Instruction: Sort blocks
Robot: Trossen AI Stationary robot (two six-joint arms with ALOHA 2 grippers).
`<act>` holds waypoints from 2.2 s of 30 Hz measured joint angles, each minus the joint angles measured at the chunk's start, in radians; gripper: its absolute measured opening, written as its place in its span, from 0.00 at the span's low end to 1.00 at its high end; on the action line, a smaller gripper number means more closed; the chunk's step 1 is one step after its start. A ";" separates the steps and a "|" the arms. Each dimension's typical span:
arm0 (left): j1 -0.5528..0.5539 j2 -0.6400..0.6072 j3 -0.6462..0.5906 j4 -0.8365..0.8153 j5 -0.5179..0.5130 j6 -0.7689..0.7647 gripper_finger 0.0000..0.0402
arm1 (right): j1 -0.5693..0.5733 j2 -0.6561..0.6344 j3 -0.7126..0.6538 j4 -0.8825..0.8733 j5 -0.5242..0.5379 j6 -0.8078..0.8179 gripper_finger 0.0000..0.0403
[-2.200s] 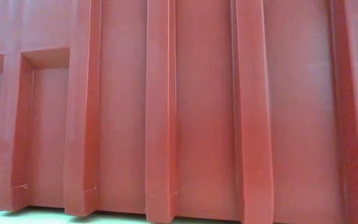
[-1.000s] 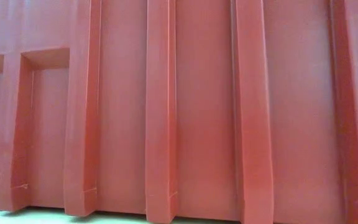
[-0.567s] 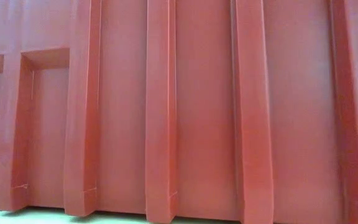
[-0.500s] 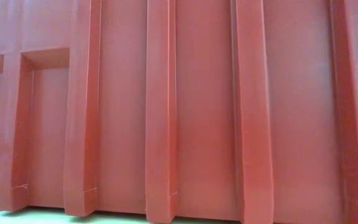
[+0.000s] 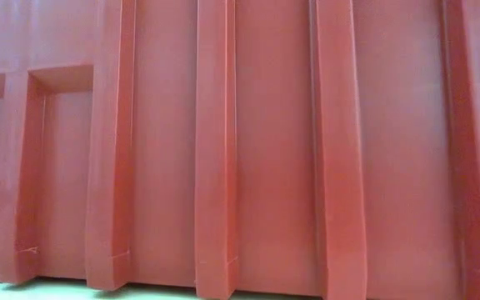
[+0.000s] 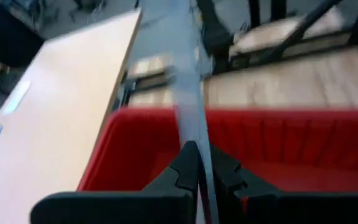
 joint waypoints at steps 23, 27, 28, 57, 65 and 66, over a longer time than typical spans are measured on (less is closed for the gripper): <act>0.027 0.023 -0.001 0.314 0.160 0.035 0.00 | 0.000 -0.004 0.000 -0.001 0.039 -0.011 0.58; 0.034 0.063 -0.001 0.373 0.210 0.022 0.00 | 0.000 -0.004 0.000 0.001 0.039 -0.011 0.57; 0.034 0.071 -0.001 0.398 0.232 0.014 0.00 | 0.000 -0.004 0.000 0.001 0.039 -0.011 0.57; 0.067 0.288 -0.011 0.672 0.634 0.012 0.00 | 0.000 -0.037 0.001 0.002 0.062 -0.012 0.57; 0.070 0.378 -0.014 0.561 0.752 0.056 0.00 | 0.000 -0.043 0.001 0.002 0.060 -0.012 0.56; 0.072 0.378 -0.013 0.551 0.760 0.056 0.00 | 0.000 -0.043 0.001 0.002 0.060 -0.012 0.56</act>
